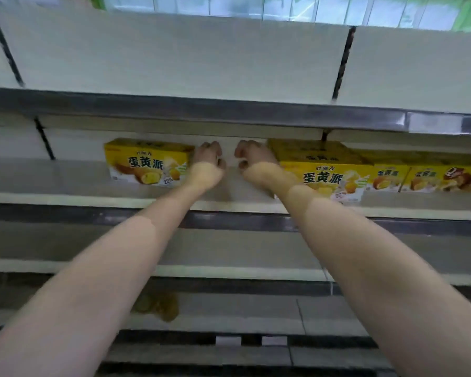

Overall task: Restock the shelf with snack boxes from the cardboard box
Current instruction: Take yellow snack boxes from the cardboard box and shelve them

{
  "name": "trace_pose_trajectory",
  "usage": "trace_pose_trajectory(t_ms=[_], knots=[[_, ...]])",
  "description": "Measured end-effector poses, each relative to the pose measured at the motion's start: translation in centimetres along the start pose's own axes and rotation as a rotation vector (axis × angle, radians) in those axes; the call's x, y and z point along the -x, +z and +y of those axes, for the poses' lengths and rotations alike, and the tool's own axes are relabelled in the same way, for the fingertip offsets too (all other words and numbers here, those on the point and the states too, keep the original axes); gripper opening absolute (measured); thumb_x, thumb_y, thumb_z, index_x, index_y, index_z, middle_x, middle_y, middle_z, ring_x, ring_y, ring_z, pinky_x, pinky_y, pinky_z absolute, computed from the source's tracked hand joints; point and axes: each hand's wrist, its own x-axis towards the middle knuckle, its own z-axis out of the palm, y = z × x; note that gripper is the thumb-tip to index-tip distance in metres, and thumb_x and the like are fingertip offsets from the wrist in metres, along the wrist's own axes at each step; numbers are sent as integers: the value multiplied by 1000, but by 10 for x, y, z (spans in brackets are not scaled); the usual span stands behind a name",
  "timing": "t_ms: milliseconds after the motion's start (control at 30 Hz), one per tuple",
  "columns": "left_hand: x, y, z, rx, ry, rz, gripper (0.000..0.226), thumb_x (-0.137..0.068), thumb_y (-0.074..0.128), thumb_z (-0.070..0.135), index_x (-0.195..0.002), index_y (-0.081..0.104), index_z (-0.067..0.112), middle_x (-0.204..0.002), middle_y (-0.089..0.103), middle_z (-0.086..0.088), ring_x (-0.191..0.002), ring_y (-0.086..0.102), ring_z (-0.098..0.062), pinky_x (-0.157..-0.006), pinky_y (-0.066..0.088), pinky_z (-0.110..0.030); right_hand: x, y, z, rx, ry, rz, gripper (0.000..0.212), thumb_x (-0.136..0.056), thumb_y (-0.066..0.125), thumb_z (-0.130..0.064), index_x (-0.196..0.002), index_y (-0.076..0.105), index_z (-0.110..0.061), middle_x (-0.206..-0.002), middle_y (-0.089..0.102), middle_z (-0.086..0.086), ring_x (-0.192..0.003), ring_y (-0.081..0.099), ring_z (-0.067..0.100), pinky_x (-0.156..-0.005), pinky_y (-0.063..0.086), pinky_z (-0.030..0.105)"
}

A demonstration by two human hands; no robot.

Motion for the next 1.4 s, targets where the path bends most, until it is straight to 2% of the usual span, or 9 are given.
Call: trace_pose_trajectory(t_ms=[100,233,400,533,733,833,967,1200,1400], knots=[[7,-35,-46,-98,-35,41,21,-89,56,12,-109,60,7,-110,60,-20,-98,59,-37,-76,48,-41,-10,24,-43,-69,-87,-25,30,-91,58,-17,-120,60,-19,-125,57,7,-114,56,26,-95,46,32],[15,-70,-105,-137,-56,102,48,-85,62,12,-132,52,8,-133,48,-21,-116,52,-39,-90,46,-42,-25,43,-93,-111,-129,0,48,-84,67,-19,-130,56,-15,-136,50,12,-127,46,32,-104,42,37],[14,-92,-168,-369,-192,-102,76,-85,68,42,-150,34,20,-158,23,-16,-143,24,-39,-113,30,-43,-33,63,-139,-41,-216,-18,64,-81,70,-27,-141,51,-16,-146,47,11,-133,44,31,-107,38,37],[11,-90,-190,-317,-172,-179,96,-86,70,36,-158,9,21,-164,7,-12,-150,6,-34,-119,21,-47,-35,75,-146,22,-203,-61,70,-84,67,-29,-148,40,-24,-149,46,7,-135,42,31,-113,30,37],[-12,-73,-184,-459,-110,-95,98,-77,79,43,-153,20,25,-161,17,-13,-150,7,-35,-121,8,-55,-37,68,-111,144,-205,-11,64,-90,65,-32,-148,39,-24,-145,48,6,-131,46,29,-106,33,37],[-21,-55,-165,-489,-24,-47,93,-70,82,48,-147,34,27,-147,33,-20,-136,28,-42,-114,24,-54,-34,61,-87,158,-115,21,61,-87,67,-26,-144,43,-24,-140,52,5,-126,50,30,-102,35,37],[-33,-24,-125,-500,44,-27,91,-70,80,50,-146,36,26,-147,33,-23,-132,31,-45,-109,29,-52,-36,58,-56,236,4,93,60,-86,66,-20,-141,42,-17,-134,55,7,-119,55,33,-96,40,38],[-44,28,-79,-473,157,10,73,-82,72,36,-144,38,20,-147,35,-21,-131,33,-42,-110,27,-51,-47,67,-4,358,141,167,58,-89,55,-8,-144,38,-17,-140,47,14,-124,48,37,-107,36,47],[-62,49,-71,-450,200,21,83,-73,81,43,-142,39,22,-141,39,-21,-129,36,-41,-111,29,-51,-61,77,17,401,192,203,56,-91,52,-5,-144,35,-10,-143,41,18,-133,40,38,-118,24,49]])
